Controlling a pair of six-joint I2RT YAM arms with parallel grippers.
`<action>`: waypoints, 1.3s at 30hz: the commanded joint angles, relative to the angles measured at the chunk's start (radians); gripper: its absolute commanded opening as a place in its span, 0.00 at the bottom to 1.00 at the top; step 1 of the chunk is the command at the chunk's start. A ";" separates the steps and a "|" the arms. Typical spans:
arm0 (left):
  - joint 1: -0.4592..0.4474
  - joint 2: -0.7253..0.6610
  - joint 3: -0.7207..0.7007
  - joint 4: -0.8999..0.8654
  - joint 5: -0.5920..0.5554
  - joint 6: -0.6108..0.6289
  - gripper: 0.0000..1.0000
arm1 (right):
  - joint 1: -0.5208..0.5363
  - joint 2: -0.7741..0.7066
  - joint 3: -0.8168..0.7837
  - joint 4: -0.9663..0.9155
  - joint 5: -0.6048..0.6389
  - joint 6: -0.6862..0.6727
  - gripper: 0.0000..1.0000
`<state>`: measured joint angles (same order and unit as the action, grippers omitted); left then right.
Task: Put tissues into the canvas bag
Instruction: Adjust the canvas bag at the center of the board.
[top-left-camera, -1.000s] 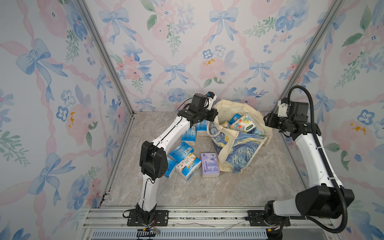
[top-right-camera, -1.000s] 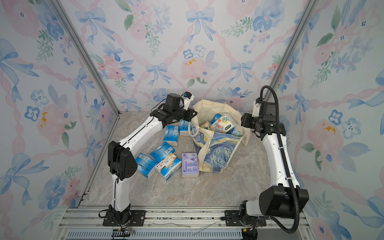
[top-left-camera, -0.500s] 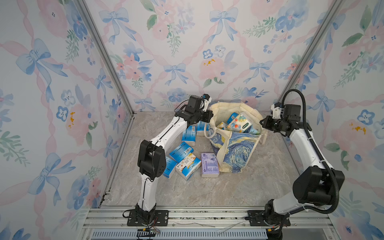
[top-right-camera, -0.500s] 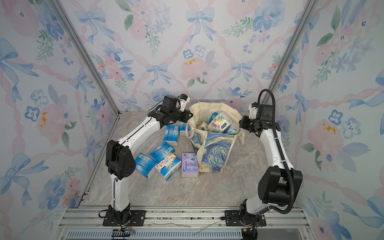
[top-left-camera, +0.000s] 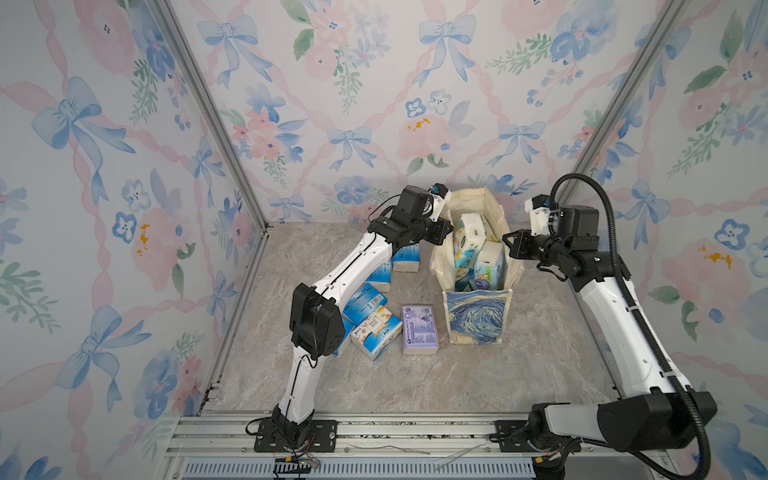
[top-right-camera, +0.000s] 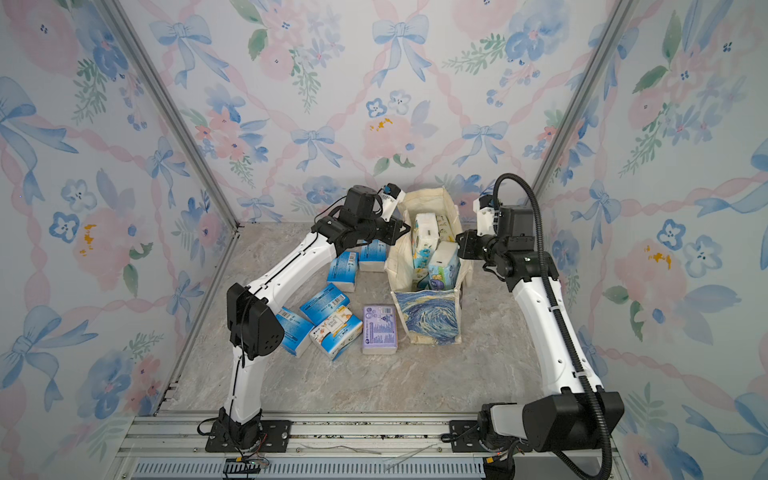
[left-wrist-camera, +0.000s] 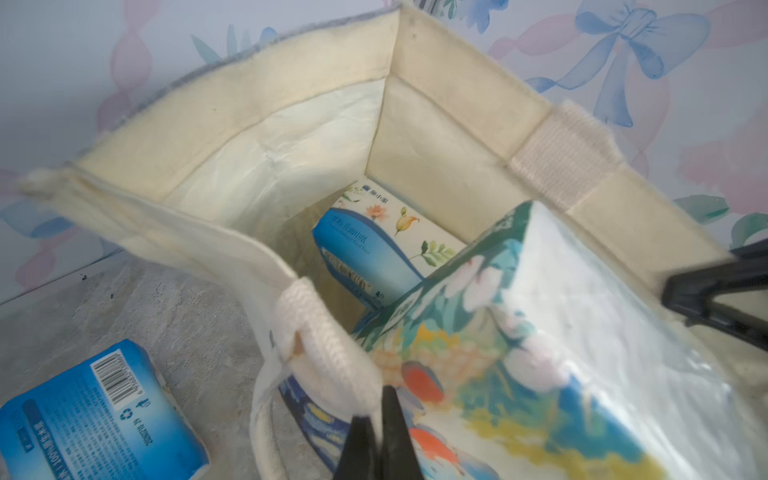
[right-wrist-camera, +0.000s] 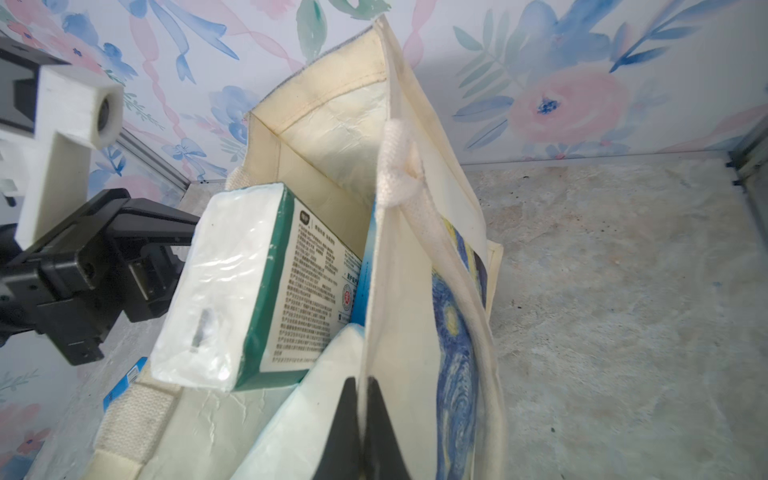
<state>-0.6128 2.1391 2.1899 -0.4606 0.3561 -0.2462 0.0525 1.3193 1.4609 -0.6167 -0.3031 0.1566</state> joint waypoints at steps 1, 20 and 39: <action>0.033 -0.002 0.027 -0.009 -0.042 0.028 0.03 | -0.002 -0.019 0.073 -0.008 0.116 -0.047 0.01; -0.018 -0.019 0.044 -0.023 -0.143 0.077 0.03 | -0.061 -0.012 0.003 0.049 0.016 -0.021 0.01; 0.059 -0.066 -0.079 -0.025 -0.239 0.071 0.62 | -0.104 0.058 0.006 0.049 -0.002 -0.013 0.01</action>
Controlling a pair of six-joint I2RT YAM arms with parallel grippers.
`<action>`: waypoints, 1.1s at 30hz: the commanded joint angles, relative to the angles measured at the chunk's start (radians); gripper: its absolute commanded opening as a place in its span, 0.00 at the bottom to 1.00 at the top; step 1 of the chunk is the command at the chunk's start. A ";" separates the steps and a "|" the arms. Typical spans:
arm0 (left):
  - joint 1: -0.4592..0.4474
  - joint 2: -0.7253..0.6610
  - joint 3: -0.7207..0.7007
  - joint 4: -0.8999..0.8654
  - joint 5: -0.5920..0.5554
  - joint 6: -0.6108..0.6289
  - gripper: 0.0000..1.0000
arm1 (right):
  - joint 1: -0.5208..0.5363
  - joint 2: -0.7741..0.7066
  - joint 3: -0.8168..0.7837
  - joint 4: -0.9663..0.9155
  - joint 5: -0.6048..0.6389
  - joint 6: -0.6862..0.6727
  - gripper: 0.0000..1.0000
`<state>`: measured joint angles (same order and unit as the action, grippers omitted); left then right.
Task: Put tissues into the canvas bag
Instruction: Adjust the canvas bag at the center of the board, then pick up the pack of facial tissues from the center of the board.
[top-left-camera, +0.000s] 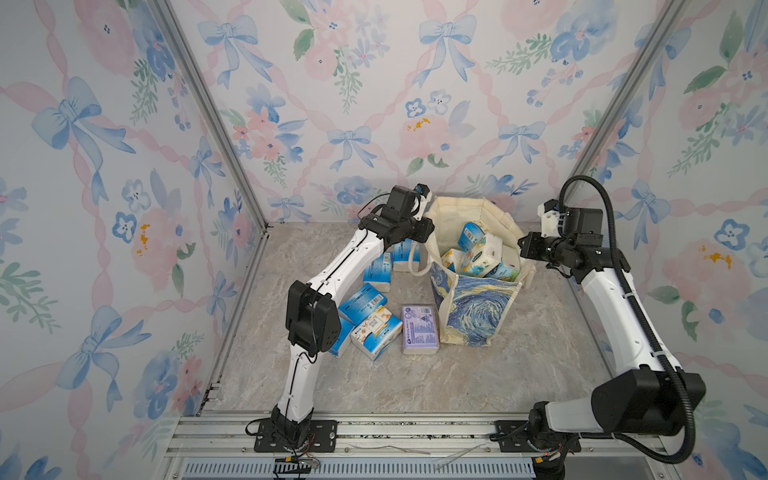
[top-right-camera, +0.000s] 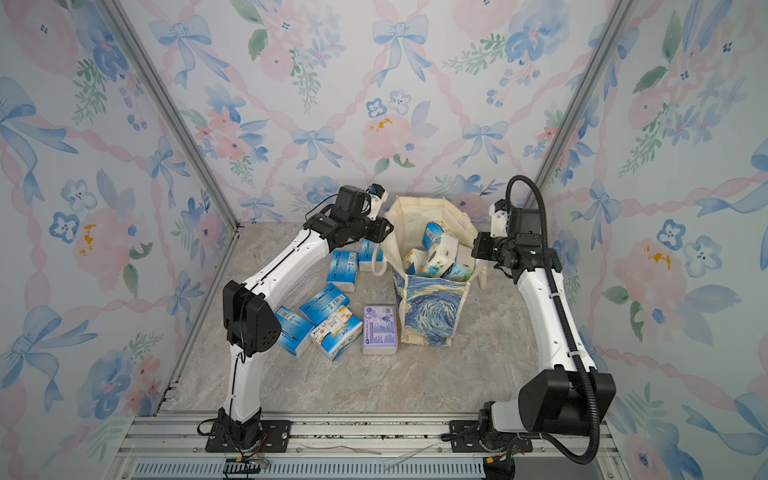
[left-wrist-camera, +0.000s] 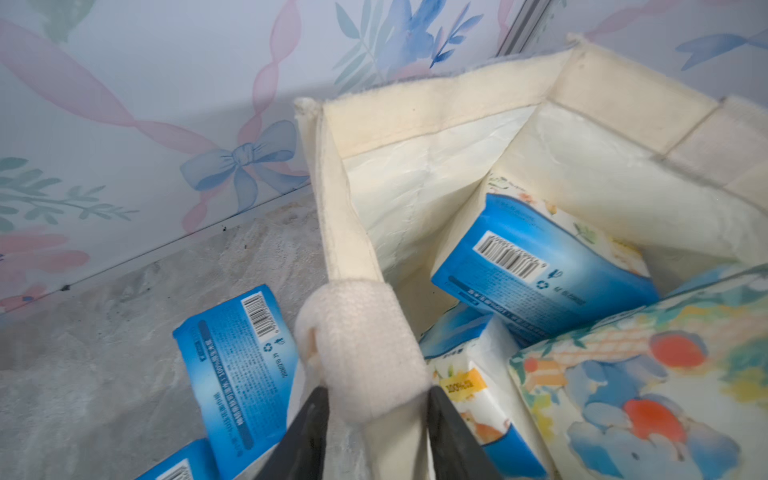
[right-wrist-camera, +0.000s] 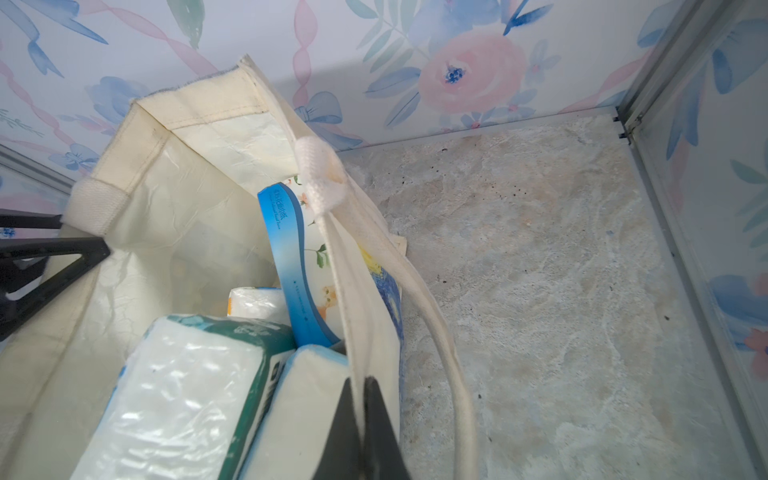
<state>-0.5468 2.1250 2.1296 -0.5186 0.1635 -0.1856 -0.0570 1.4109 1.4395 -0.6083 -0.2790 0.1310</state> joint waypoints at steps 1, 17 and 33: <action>-0.007 -0.058 -0.025 0.033 -0.063 0.016 0.69 | 0.005 -0.035 0.027 0.040 -0.025 0.010 0.01; 0.021 -0.208 -0.200 0.045 -0.245 0.011 0.98 | 0.012 -0.046 0.016 0.040 -0.025 -0.001 0.03; 0.120 -0.350 -0.523 0.024 -0.327 -0.153 0.98 | 0.021 -0.051 -0.005 0.055 -0.035 0.007 0.04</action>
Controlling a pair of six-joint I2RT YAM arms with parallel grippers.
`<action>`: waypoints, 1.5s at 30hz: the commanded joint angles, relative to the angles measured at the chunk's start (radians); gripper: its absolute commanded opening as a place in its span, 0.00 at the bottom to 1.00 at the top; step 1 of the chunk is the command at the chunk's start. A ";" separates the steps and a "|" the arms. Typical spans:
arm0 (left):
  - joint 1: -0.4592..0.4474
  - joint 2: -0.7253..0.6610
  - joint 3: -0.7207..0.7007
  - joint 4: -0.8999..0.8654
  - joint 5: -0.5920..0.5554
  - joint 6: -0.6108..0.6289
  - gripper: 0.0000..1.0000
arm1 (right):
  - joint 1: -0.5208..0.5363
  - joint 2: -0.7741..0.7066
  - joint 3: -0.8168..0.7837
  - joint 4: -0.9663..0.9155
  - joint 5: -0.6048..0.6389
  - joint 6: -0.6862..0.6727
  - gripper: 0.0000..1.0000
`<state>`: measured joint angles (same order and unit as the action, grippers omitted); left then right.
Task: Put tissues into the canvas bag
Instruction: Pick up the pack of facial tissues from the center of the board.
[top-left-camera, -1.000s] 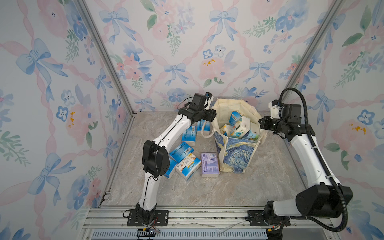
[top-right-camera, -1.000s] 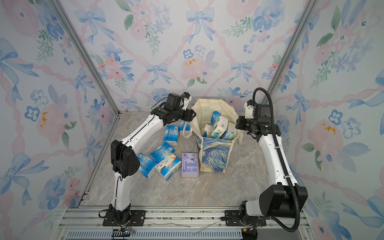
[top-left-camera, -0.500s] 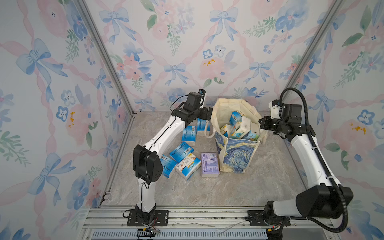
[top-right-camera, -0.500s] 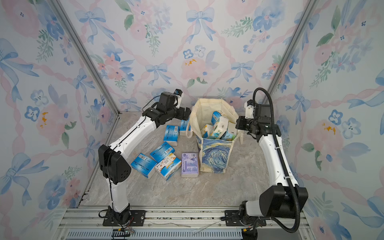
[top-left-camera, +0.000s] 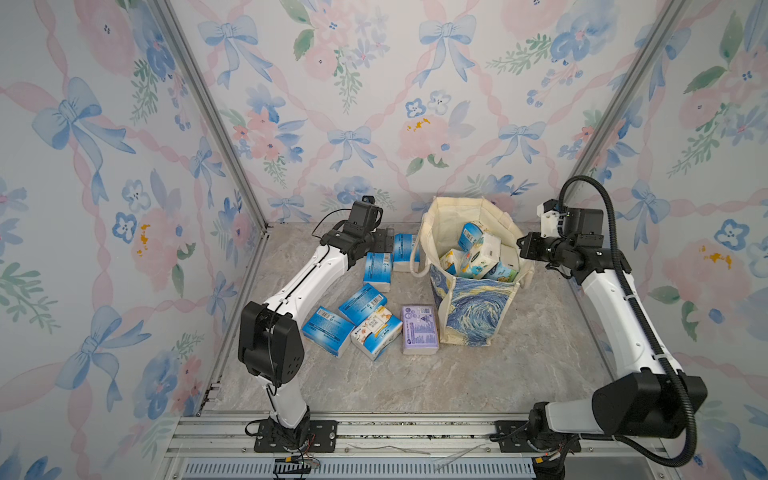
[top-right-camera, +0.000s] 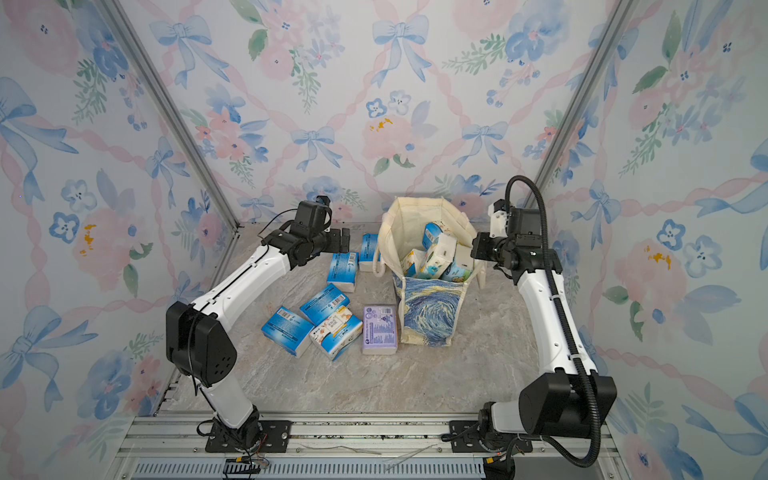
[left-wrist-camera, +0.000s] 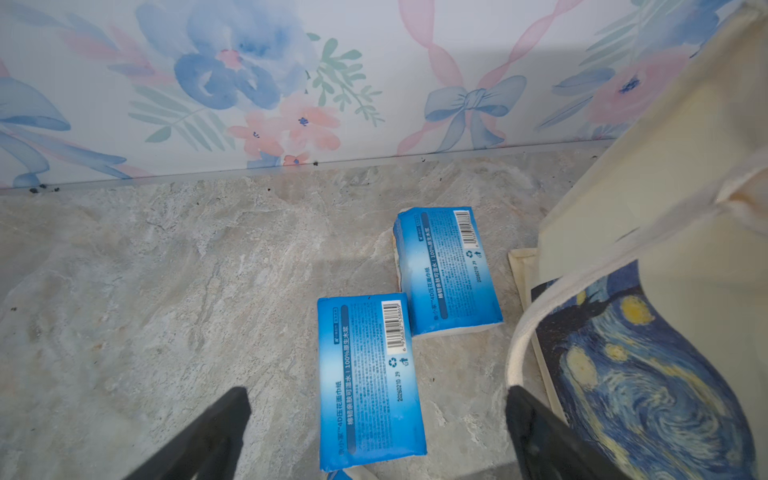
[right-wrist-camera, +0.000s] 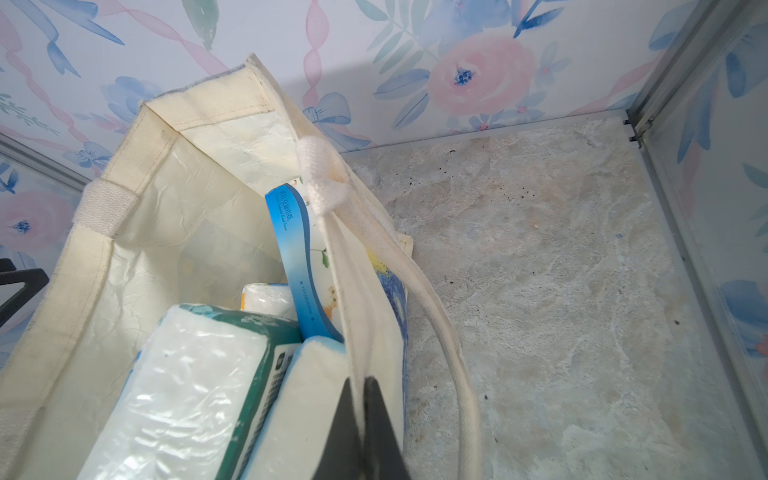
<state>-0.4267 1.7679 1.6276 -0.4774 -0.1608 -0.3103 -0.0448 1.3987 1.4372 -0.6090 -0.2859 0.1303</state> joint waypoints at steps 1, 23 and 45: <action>0.000 0.019 -0.020 -0.024 -0.001 -0.030 0.98 | 0.010 -0.040 -0.004 0.053 -0.027 0.007 0.04; 0.018 0.296 0.076 -0.116 0.090 -0.042 0.98 | 0.008 -0.066 -0.030 0.064 -0.018 0.008 0.05; 0.033 0.444 0.134 -0.118 0.145 -0.038 0.89 | 0.007 -0.050 -0.034 0.072 -0.024 0.009 0.05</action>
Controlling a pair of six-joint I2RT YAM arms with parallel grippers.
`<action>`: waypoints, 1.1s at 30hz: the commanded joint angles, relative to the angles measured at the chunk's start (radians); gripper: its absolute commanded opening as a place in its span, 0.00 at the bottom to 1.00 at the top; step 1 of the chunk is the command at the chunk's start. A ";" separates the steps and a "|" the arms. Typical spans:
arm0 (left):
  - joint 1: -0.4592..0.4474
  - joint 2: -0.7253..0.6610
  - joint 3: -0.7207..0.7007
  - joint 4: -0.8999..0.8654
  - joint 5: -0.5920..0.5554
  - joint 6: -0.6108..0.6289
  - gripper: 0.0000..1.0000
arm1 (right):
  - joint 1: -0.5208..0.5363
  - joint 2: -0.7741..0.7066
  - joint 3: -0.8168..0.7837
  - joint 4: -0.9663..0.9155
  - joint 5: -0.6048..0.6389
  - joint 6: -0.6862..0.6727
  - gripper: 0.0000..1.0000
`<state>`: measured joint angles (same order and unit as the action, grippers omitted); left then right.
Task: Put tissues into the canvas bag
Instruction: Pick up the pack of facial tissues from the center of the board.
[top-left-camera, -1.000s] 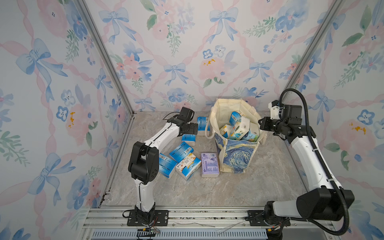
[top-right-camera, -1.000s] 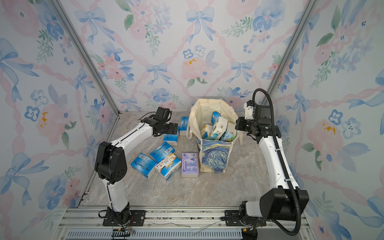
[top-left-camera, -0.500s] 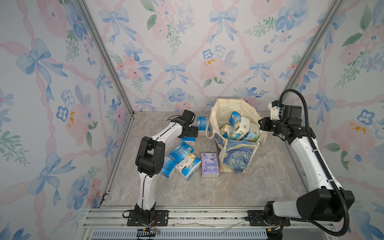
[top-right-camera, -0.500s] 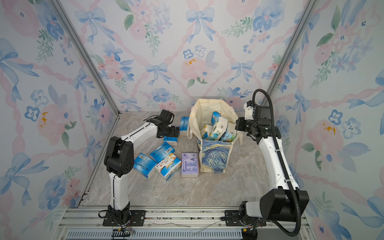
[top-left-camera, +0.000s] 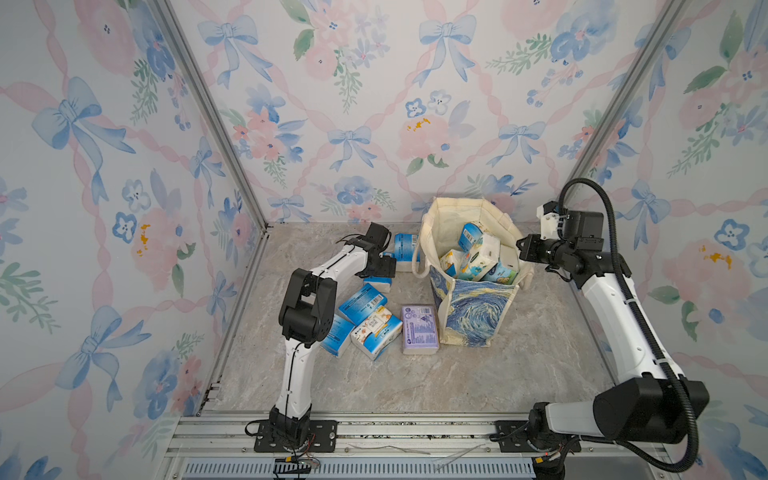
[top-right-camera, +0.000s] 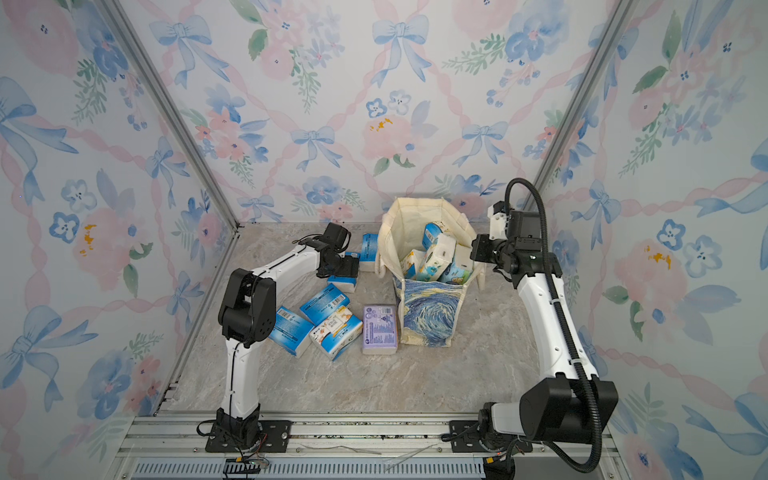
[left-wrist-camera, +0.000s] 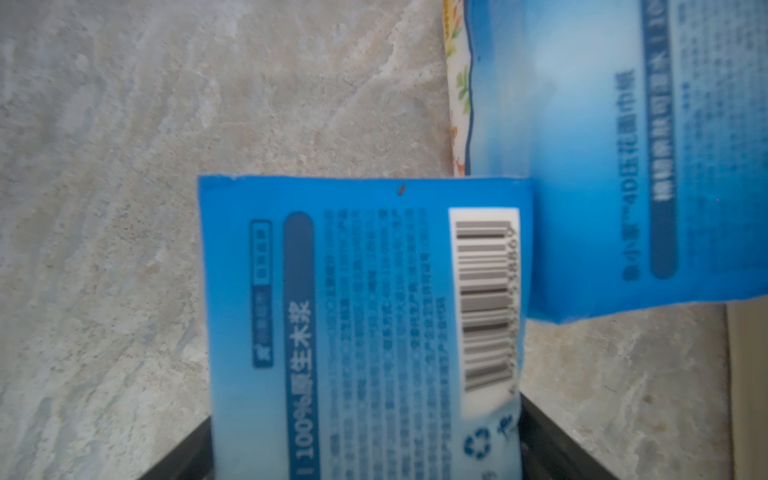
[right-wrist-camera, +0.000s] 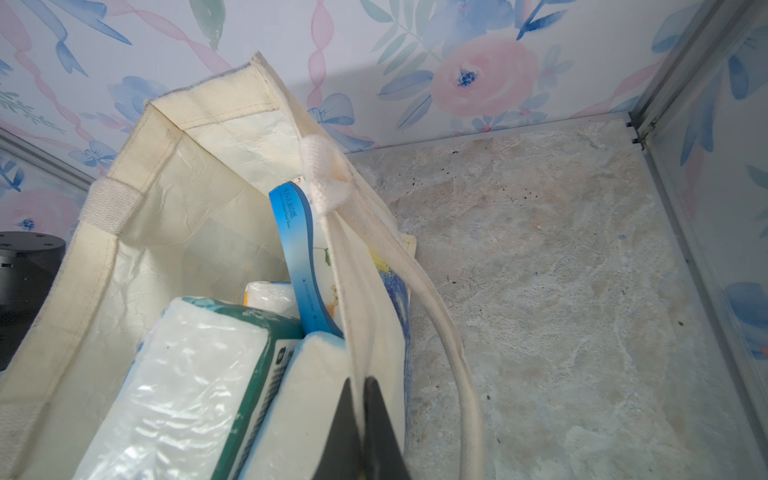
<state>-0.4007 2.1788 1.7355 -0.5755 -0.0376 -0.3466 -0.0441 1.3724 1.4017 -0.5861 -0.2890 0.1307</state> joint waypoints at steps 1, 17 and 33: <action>0.007 0.036 0.028 -0.020 0.023 0.001 0.86 | 0.006 -0.023 0.003 0.049 -0.021 0.010 0.05; 0.016 -0.224 0.030 -0.021 -0.059 0.041 0.69 | 0.008 -0.024 0.007 0.045 -0.024 0.012 0.05; -0.158 -0.285 0.443 -0.021 0.074 0.119 0.69 | 0.027 -0.027 0.003 0.042 -0.022 0.011 0.05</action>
<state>-0.5152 1.8385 2.1128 -0.6037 -0.0315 -0.2726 -0.0303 1.3724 1.4017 -0.5846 -0.2924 0.1310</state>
